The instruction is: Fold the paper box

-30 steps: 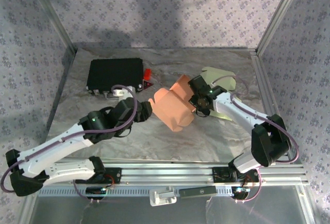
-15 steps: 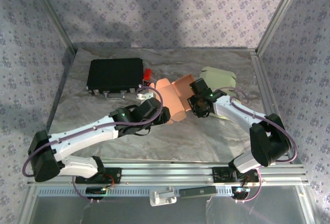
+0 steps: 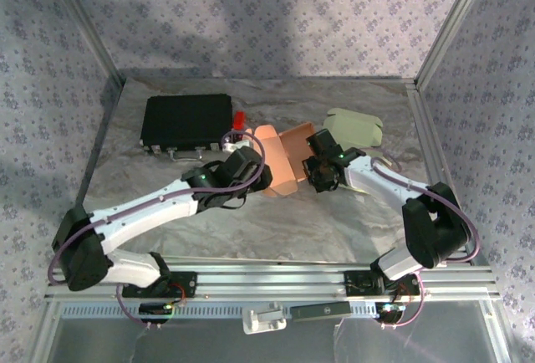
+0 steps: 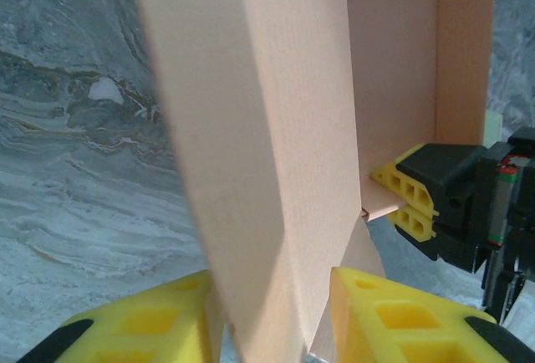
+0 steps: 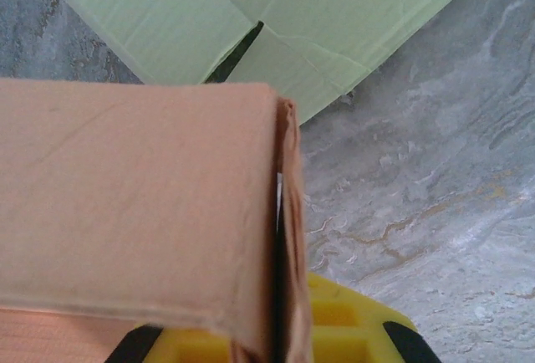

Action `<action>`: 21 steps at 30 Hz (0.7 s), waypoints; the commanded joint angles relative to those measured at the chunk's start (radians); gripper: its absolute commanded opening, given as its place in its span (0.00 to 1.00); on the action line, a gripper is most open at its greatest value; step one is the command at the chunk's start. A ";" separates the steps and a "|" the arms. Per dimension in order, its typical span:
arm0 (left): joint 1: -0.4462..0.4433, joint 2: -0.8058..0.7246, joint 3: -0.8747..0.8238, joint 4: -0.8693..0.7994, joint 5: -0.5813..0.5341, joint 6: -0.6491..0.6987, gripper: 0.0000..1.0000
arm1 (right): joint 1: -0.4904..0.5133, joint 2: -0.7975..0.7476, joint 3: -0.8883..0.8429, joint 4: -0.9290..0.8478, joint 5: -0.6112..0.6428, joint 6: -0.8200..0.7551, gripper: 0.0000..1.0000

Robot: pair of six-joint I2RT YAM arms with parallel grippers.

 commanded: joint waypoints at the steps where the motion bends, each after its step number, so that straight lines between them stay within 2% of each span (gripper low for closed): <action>1: 0.006 0.030 0.053 -0.020 0.018 0.031 0.34 | 0.010 0.011 -0.014 -0.002 -0.014 0.045 0.00; 3: 0.010 0.039 0.065 -0.036 0.006 0.045 0.24 | 0.014 0.011 -0.013 -0.003 -0.017 0.055 0.00; 5: 0.011 0.049 0.093 -0.081 -0.019 0.065 0.04 | 0.019 0.011 -0.012 -0.002 -0.022 0.062 0.00; 6: 0.011 0.052 0.111 -0.111 -0.034 0.073 0.00 | 0.020 0.010 -0.012 0.000 -0.023 0.061 0.00; 7: 0.011 0.052 0.127 -0.143 -0.049 0.086 0.00 | 0.021 0.009 -0.011 0.005 -0.025 0.053 0.00; 8: 0.013 0.050 0.140 -0.159 -0.054 0.101 0.00 | 0.022 0.005 -0.007 0.004 -0.025 0.039 0.04; 11: 0.027 0.047 0.177 -0.225 -0.042 0.161 0.00 | 0.028 -0.014 0.038 -0.042 -0.002 -0.038 0.34; 13: 0.047 0.052 0.202 -0.262 0.005 0.220 0.00 | 0.043 -0.037 0.084 -0.093 0.029 -0.093 0.52; 17: 0.121 0.083 0.279 -0.391 0.123 0.372 0.00 | 0.106 -0.097 0.162 -0.187 0.110 -0.235 0.75; 19: 0.146 0.094 0.320 -0.471 0.143 0.450 0.00 | 0.128 -0.126 0.174 -0.214 0.128 -0.299 0.80; 21: 0.170 0.100 0.359 -0.530 0.174 0.538 0.00 | 0.135 -0.167 0.162 -0.204 0.130 -0.370 0.81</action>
